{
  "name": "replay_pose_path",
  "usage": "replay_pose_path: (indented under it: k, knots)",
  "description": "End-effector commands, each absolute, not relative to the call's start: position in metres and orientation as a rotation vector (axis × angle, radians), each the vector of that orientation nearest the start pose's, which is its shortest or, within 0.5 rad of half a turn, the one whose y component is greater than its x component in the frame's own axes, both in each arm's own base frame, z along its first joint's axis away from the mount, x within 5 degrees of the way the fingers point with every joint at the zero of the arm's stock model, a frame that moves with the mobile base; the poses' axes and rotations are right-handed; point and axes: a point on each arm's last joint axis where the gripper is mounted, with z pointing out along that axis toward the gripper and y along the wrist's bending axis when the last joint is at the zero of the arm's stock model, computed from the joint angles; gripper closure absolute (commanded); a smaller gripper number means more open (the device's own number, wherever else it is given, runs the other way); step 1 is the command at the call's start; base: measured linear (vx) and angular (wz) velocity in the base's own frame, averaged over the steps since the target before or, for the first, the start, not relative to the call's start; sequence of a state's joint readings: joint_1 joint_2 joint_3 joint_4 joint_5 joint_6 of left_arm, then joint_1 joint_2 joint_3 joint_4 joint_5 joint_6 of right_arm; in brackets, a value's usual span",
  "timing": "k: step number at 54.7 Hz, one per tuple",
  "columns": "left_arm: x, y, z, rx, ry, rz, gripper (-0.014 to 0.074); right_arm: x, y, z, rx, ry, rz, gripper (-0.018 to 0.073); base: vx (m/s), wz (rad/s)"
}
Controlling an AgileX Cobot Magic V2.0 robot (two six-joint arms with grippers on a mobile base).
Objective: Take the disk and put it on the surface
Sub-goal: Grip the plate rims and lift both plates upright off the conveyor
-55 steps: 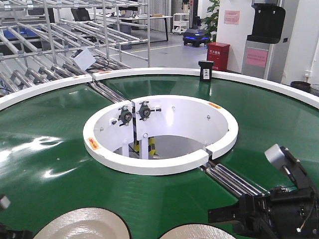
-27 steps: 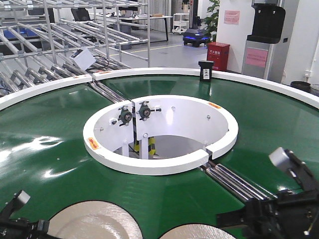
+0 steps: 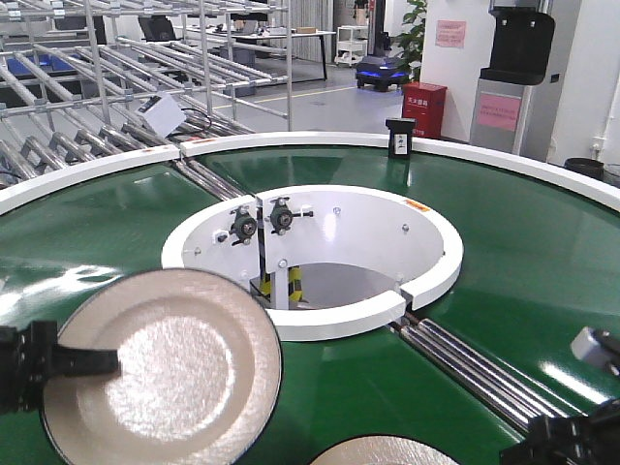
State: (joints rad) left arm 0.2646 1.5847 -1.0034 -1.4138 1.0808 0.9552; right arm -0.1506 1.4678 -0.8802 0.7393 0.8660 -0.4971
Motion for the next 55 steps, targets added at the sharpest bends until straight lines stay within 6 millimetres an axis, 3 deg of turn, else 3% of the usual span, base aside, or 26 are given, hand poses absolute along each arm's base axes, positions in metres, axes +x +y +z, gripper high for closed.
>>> replay_pose_path:
  k: [1,19,23,27,32,40,55]
  knots:
    - [0.311,-0.001,0.318,-0.061,1.967,-1.346,0.0603,0.284,0.007,0.233,0.131,2.638,0.75,0.0028,0.0,0.0]
    - [0.314,0.0,0.326,-0.1,1.928,-1.372,0.0603,0.303,0.054,0.18,0.013,2.732,0.999,0.0042,0.0,0.0]
    - [0.315,0.0,0.325,-0.11,1.929,-1.359,0.0603,0.305,0.064,0.176,-0.002,2.713,1.056,0.0111,0.0,0.0]
    - [0.315,0.001,0.325,-0.116,1.93,-1.353,0.0603,0.307,0.066,0.178,0.021,2.676,1.104,0.0281,0.0,0.0]
    - [0.316,0.001,0.325,-0.119,1.93,-1.351,0.0603,0.308,0.062,0.185,0.044,2.632,1.142,0.058,0.0,0.0]
    - [0.315,0.001,0.324,-0.136,1.942,-1.367,0.0603,0.304,0.047,0.204,0.095,2.579,1.166,0.0572,0.0,0.0]
    - [0.307,-0.006,0.328,-0.09,1.948,-1.506,0.0603,0.273,0.005,0.29,0.263,2.27,1.174,0.0568,0.0,0.0]
